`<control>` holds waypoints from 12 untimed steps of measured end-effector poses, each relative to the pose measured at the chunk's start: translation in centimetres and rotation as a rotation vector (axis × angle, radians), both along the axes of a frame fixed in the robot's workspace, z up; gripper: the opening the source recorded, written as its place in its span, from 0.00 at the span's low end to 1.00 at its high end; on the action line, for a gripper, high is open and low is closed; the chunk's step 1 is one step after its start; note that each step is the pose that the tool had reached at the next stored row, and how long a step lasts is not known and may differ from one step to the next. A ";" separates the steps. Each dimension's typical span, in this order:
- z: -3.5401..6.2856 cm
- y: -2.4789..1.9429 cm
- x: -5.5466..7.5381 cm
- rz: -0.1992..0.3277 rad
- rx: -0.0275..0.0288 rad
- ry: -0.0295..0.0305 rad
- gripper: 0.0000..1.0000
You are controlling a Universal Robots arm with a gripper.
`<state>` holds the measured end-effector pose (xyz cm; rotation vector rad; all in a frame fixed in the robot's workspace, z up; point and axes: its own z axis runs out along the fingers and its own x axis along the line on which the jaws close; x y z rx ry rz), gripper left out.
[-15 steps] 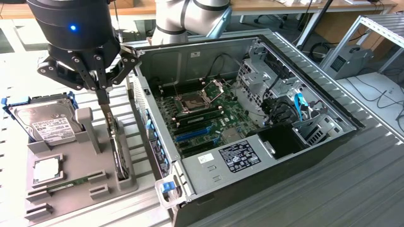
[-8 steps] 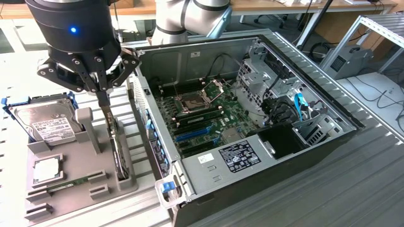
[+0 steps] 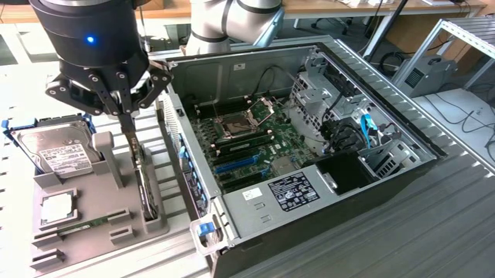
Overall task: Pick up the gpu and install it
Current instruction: 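Reach for the gpu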
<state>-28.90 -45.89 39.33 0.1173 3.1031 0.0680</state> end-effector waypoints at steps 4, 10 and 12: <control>0.00 -0.24 0.0 0.000 0.0000 0.0001 0.11; 0.00 -0.60 0.0 0.000 0.0000 0.0000 0.11; 0.00 -0.69 0.0 0.000 0.0000 0.0001 0.11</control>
